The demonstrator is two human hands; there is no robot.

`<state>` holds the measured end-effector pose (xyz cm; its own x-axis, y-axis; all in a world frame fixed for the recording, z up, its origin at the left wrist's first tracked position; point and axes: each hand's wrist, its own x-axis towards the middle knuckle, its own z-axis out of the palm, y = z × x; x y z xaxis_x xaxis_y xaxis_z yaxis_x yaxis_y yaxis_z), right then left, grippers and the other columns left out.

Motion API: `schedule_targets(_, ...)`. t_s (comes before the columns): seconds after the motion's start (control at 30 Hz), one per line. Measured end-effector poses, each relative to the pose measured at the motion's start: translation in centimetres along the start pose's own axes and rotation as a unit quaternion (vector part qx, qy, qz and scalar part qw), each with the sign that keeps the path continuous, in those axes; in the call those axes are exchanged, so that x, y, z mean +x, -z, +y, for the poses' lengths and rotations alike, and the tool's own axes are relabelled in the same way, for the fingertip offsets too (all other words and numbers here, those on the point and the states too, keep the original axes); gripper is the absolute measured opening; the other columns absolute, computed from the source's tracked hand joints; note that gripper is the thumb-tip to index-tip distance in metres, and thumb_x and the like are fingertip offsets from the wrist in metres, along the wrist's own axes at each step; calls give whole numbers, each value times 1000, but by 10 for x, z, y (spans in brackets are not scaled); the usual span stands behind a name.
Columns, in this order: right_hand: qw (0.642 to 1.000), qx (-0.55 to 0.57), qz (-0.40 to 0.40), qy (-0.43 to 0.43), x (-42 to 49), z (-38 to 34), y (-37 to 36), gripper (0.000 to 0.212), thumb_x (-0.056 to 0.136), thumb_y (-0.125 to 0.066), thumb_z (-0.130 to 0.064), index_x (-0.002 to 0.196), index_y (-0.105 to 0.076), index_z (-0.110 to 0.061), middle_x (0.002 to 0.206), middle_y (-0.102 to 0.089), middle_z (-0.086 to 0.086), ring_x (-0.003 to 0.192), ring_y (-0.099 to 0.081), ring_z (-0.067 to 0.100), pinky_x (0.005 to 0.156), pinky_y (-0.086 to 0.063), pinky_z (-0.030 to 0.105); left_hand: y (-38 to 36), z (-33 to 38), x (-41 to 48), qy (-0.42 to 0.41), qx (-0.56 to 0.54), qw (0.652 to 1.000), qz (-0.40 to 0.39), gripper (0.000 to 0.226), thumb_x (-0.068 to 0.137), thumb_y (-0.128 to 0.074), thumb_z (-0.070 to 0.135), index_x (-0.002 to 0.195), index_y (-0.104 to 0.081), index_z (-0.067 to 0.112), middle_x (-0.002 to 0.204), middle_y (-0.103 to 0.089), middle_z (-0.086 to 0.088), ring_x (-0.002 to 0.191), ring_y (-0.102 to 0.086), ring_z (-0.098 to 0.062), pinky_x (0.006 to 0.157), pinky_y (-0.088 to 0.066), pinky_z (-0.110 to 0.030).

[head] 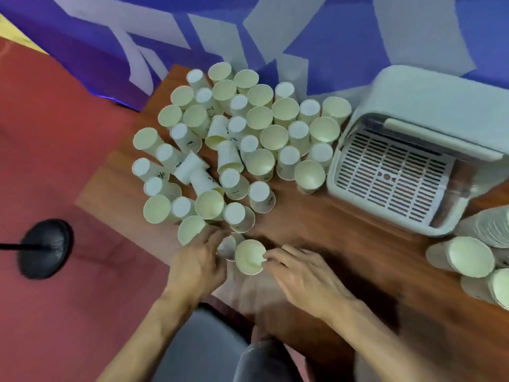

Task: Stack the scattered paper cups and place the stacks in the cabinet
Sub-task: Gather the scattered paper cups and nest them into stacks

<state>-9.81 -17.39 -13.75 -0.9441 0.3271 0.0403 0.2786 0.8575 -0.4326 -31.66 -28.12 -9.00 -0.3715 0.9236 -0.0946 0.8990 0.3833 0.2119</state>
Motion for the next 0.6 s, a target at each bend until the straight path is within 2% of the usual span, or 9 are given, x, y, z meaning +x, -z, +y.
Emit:
schedule_targets(0.1,999,-4,-32,0,17,-7,-13,46,76,-69,-7,118,-63,-24,127,-58,-5,93,-65,22,65,-55,38,-9,-20,-3,-25,2,999,-33,59,67,-46,27,125,-58,20,124,-59,6,81,-66,-24,42,-42,-27)
schedule_targets(0.17,999,-3,-49,-9,22,-9,-23,52,70,-74,-5,118,-62,-23,129,-56,-2,88,-68,23,64,-56,39,-19,-30,-2,-50,11,997,-53,64,69,-39,35,129,-53,19,127,-58,4,88,-67,-24,42,-49,-34)
schedule_targets(0.3,998,-25,-57,-24,27,-7,-39,45,72,-75,-10,111,-62,-26,126,-55,-3,82,-68,25,64,-55,41,-35,-41,4,-63,26,994,-90,64,71,-57,40,132,-51,19,124,-60,3,88,-67,-23,41,-47,-31)
schedule_targets(0.4,998,-28,-46,-43,29,-4,-42,40,68,-82,-12,101,-65,-26,117,-60,-6,79,-67,21,63,-54,36,-45,-45,9,-73,19,989,-125,69,74,-67,43,136,-46,20,125,-57,1,92,-65,-27,46,-53,-38)
schedule_targets(0.47,998,-27,-35,-48,29,-1,-40,33,68,-82,-13,93,-65,-27,106,-63,-8,75,-66,19,61,-52,34,-45,-41,13,-83,31,987,-134,73,74,-75,47,136,-47,20,122,-57,-1,85,-65,-28,44,-52,-38)
schedule_targets(0.53,997,-36,-16,-63,24,2,-34,29,69,-82,-16,86,-63,-28,92,-63,-10,73,-62,16,59,-51,34,-41,-29,17,-100,31,986,-126,67,74,-74,53,129,-52,21,118,-58,-1,75,-65,-25,42,-47,-32)
schedule_targets(0.6,995,-39,11,-95,12,8,-25,26,70,-80,-16,83,-61,-28,84,-61,-9,74,-60,16,60,-51,33,-39,-11,20,-111,-13,988,-110,59,76,-71,56,122,-54,22,114,-58,0,71,-63,-23,46,-44,-30)
